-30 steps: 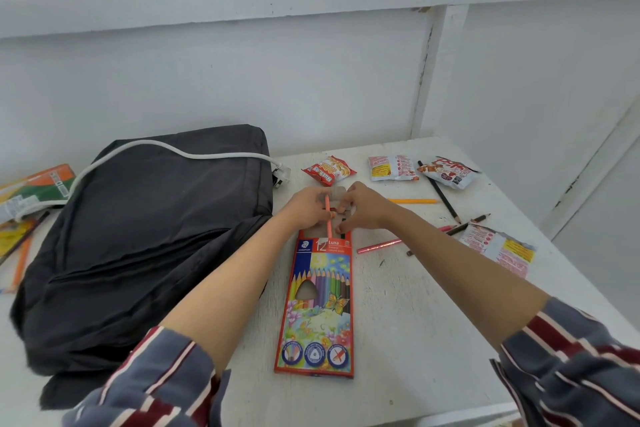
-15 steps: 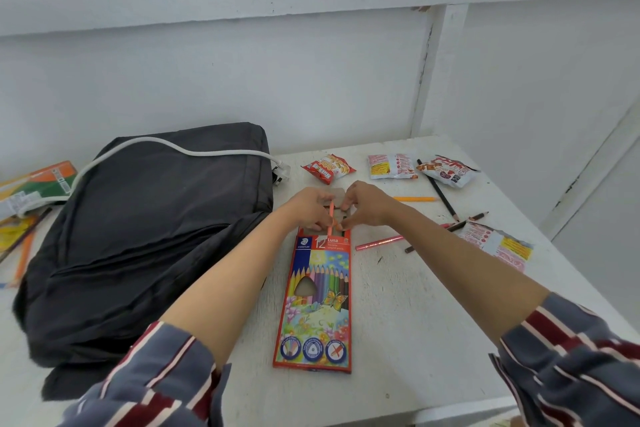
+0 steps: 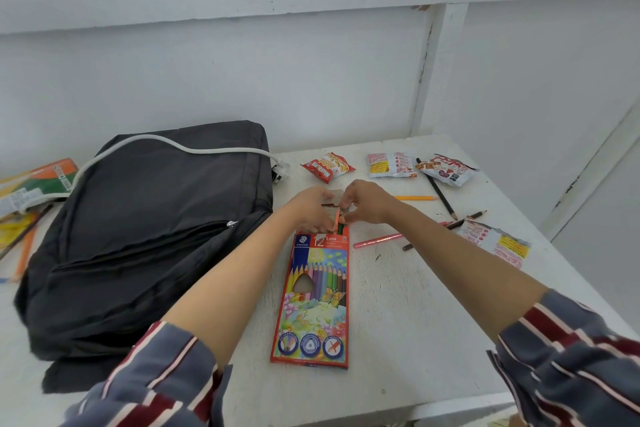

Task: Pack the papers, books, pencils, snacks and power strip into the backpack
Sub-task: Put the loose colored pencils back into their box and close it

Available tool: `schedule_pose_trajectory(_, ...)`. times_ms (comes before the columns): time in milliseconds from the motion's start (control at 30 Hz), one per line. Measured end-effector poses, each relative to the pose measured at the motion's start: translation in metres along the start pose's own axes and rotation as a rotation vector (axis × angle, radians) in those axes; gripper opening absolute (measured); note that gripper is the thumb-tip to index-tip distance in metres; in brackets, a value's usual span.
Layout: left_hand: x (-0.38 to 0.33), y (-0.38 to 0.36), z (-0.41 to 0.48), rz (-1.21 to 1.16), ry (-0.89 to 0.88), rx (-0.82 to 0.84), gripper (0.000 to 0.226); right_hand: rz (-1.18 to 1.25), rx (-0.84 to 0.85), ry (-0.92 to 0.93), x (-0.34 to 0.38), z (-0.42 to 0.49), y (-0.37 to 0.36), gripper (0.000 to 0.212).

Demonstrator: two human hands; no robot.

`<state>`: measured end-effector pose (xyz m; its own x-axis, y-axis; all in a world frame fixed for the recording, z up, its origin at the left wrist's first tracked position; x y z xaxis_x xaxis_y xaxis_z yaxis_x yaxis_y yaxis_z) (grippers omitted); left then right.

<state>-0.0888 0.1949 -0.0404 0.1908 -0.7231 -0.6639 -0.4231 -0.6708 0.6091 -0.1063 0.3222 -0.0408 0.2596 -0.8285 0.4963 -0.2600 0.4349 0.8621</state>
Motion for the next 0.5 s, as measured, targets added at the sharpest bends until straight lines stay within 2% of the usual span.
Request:
schedule_pose_trajectory(67, -0.001, 0.001, 0.003, 0.037, -0.007, -0.043, 0.068, 0.009, 0.001, 0.001, 0.000, 0.000, 0.001, 0.026)
schedule_pose_trajectory(200, 0.000, 0.009, 0.005, 0.046, -0.114, -0.257, 0.037, 0.106, -0.076, -0.002, -0.002, -0.001, 0.006, 0.022)
schedule_pose_trajectory(267, 0.005, 0.012, 0.008, 0.053, -0.141, -0.343, 0.038, 0.112, -0.130, 0.018, -0.003, 0.000, 0.009, 0.027)
schedule_pose_trajectory(367, 0.007, 0.014, 0.012, 0.094, -0.134, -0.351, 0.038, 0.072, -0.142, 0.033, -0.003, 0.000, 0.011, 0.032)
schedule_pose_trajectory(500, 0.006, 0.012, 0.011, 0.131, -0.127, -0.333, 0.029, 0.007, -0.112, -0.006, -0.007, -0.002, 0.009, 0.028)
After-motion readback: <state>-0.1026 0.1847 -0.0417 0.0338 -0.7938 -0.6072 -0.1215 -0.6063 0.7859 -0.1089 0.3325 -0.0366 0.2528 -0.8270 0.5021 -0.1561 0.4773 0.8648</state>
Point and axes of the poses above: each hand's wrist, its own z-axis towards the middle knuckle, its own y-axis out of the back of the hand, x = y × z, the point moved 3 cm from there along z, towards the middle knuckle, and after that the axes turned 1 degree about -x, right-handed, at the moved point
